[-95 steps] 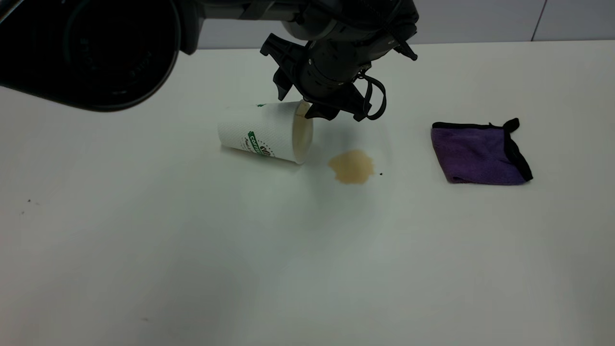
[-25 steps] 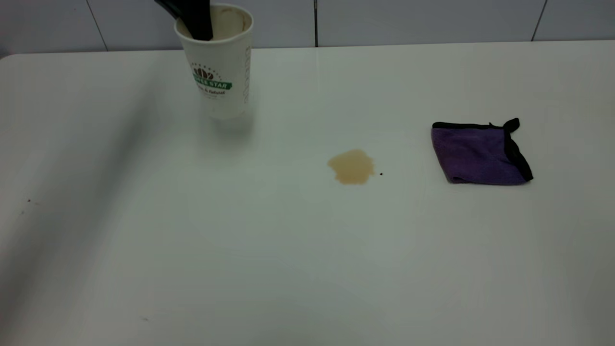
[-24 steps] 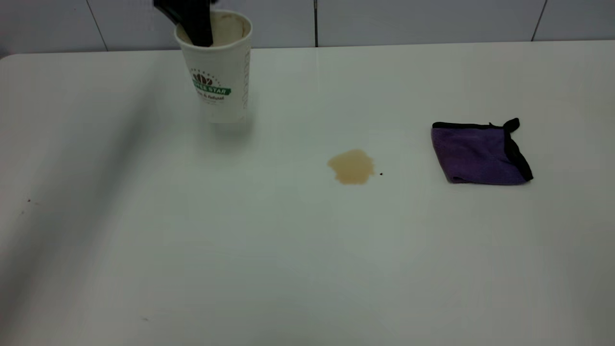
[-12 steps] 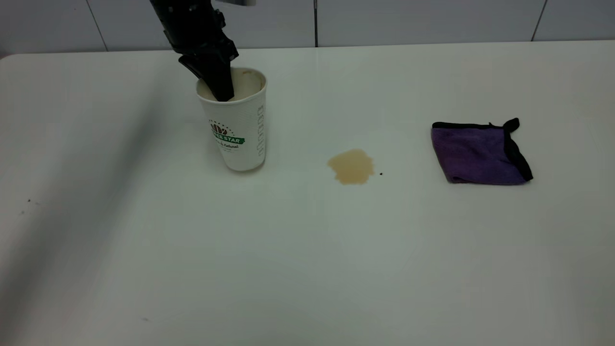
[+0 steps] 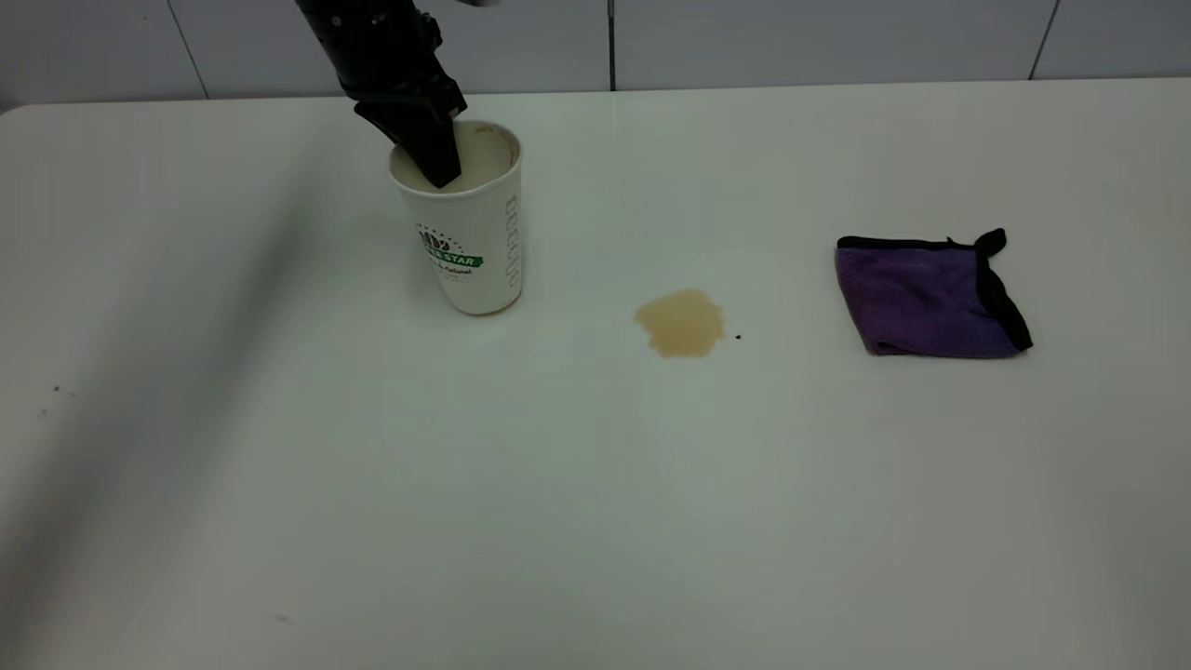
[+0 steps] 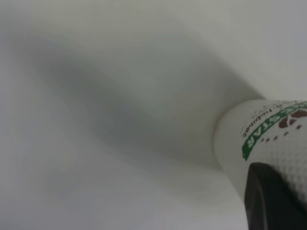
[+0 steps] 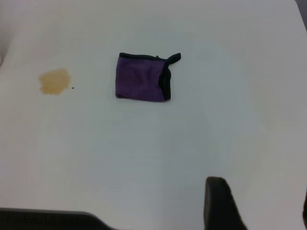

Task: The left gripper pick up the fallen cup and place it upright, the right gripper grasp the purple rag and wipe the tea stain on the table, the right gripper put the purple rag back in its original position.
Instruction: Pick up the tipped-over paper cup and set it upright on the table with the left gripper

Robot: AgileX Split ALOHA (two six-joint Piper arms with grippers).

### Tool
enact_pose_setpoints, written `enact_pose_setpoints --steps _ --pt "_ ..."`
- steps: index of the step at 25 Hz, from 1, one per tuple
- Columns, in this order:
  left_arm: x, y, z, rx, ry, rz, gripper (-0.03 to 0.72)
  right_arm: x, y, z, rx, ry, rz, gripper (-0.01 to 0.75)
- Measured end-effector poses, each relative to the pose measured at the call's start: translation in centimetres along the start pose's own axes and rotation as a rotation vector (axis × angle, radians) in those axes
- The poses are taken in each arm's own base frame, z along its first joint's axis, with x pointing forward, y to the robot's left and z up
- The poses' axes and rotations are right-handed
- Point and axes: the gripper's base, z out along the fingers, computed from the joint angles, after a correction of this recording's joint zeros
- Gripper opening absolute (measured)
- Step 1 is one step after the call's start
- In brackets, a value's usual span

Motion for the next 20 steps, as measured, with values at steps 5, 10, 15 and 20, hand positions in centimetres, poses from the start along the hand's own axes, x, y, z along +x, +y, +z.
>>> enact_pose_setpoints --steps 5,10,15,20 --pt "-0.07 0.05 0.04 -0.005 -0.009 0.000 0.000 0.00 0.00 0.00 0.000 0.000 0.000 0.444" --pt "-0.06 0.05 0.10 -0.004 -0.008 -0.001 0.013 0.00 0.00 0.00 0.000 0.000 0.000 0.444" --pt "-0.07 0.08 0.15 -0.006 -0.010 -0.001 0.044 0.00 0.00 0.00 0.000 0.000 0.000 0.444" --pt "0.01 0.13 0.47 -0.006 -0.009 -0.004 0.135 0.00 0.00 0.00 0.000 0.000 0.000 0.444"
